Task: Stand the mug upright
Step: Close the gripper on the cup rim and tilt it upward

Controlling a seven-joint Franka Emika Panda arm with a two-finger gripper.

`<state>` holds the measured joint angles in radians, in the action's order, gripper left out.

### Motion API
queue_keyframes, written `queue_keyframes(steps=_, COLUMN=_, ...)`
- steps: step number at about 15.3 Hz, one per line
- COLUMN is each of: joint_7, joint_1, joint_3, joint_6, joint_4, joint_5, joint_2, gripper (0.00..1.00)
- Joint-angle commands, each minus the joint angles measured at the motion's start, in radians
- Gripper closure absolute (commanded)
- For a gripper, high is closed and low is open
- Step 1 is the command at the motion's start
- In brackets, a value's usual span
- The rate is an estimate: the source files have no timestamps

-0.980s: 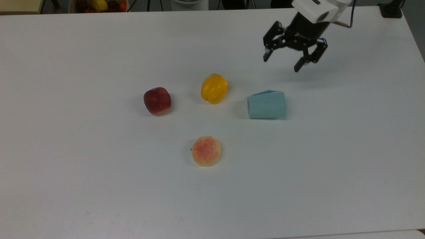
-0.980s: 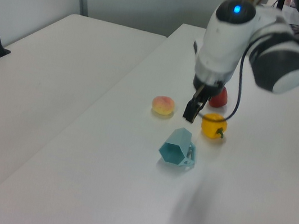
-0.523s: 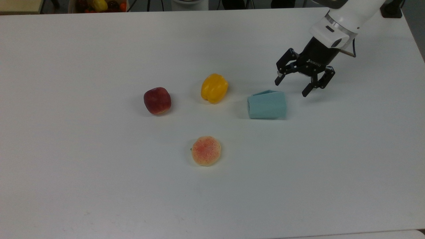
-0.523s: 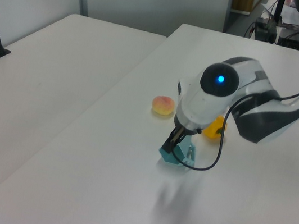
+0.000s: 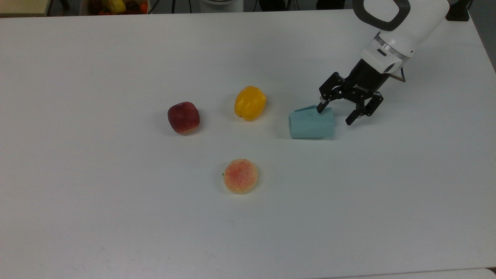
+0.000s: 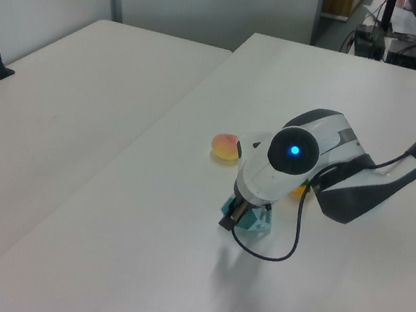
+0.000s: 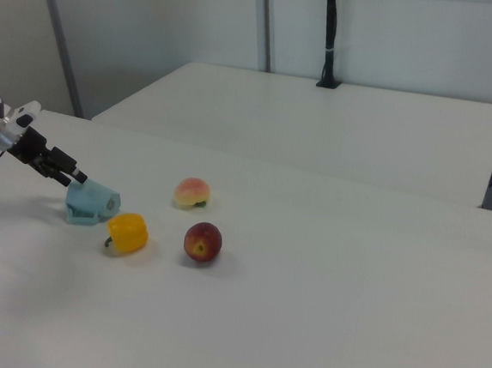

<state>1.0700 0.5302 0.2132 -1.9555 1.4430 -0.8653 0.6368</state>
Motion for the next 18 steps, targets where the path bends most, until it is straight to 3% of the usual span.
queue_keyframes(steps=1, joint_7=0.015, joint_1=-0.001, joint_3=-0.003, joint_6=0.082, joint_4=-0.003, joint_5=-0.020, joint_2=0.000, gripper=0.00)
queue_keyframes(steps=6, joint_7=0.008, joint_1=-0.026, joint_3=-0.005, joint_6=0.133, joint_4=0.029, joint_5=-0.075, joint_2=-0.003, gripper=0.00)
queue_keyframes(steps=7, joint_7=0.010, joint_1=-0.029, joint_3=-0.005, joint_6=0.133, joint_4=0.037, joint_5=-0.075, joint_2=-0.003, gripper=0.07)
queue_keyframes(steps=8, joint_7=0.010, joint_1=-0.035, joint_3=-0.003, joint_6=0.130, joint_4=0.039, joint_5=-0.077, joint_2=-0.003, gripper=0.21)
queue_keyframes(steps=9, joint_7=0.010, joint_1=-0.038, joint_3=-0.003, joint_6=0.127, joint_4=0.039, joint_5=-0.075, joint_2=-0.003, gripper=0.45)
queue_keyframes(steps=10, joint_7=0.008, joint_1=-0.038, joint_3=-0.005, joint_6=0.127, joint_4=0.043, joint_5=-0.075, joint_2=-0.002, gripper=0.76)
queue_keyframes(steps=11, joint_7=0.008, joint_1=-0.038, joint_3=-0.005, joint_6=0.130, joint_4=0.057, joint_5=-0.078, joint_2=-0.003, gripper=0.93)
queue_keyframes(steps=12, joint_7=0.007, joint_1=-0.039, joint_3=-0.003, joint_6=0.130, joint_4=0.060, joint_5=-0.077, joint_2=-0.003, gripper=1.00)
queue_keyframes(steps=15, joint_7=0.008, joint_1=-0.075, joint_3=-0.002, joint_6=0.122, joint_4=0.057, joint_5=-0.035, joint_2=-0.037, gripper=1.00)
queue_keyframes(steps=18, joint_7=-0.060, joint_1=-0.111, joint_3=0.000, joint_6=0.119, joint_4=0.054, joint_5=0.093, joint_2=-0.101, gripper=1.00)
